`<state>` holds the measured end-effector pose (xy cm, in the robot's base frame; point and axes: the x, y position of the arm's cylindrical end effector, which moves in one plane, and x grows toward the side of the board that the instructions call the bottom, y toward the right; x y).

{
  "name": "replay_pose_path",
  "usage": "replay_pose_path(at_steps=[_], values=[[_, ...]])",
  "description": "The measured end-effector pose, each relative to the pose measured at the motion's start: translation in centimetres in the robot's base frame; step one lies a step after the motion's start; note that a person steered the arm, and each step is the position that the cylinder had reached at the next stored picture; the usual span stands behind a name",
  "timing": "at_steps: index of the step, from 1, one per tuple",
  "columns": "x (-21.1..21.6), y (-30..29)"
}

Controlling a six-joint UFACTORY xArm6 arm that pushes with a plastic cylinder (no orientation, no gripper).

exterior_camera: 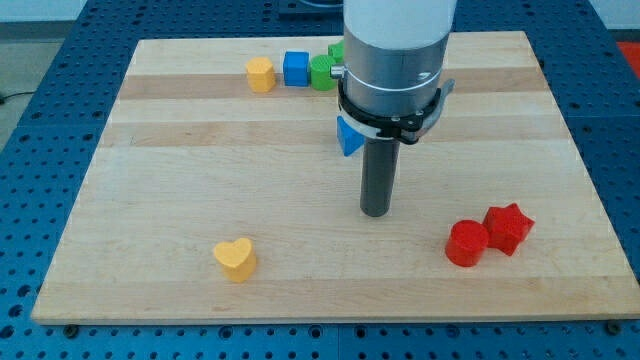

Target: Push the yellow blocks to the bottom left corner of the board

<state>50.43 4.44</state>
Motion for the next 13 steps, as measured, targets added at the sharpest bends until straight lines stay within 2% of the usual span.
replay_pose_path(at_steps=[2,4,5,6,7,9,10,11,12,13], values=[[-0.2,2.7],[-7.9,5.1],[-5.6,4.0],[2.9,0.4],[8.5,-5.3],[4.4,-16.2],[6.4,-15.1],[6.6,-12.8],[8.3,-16.6],[8.3,-23.1]])
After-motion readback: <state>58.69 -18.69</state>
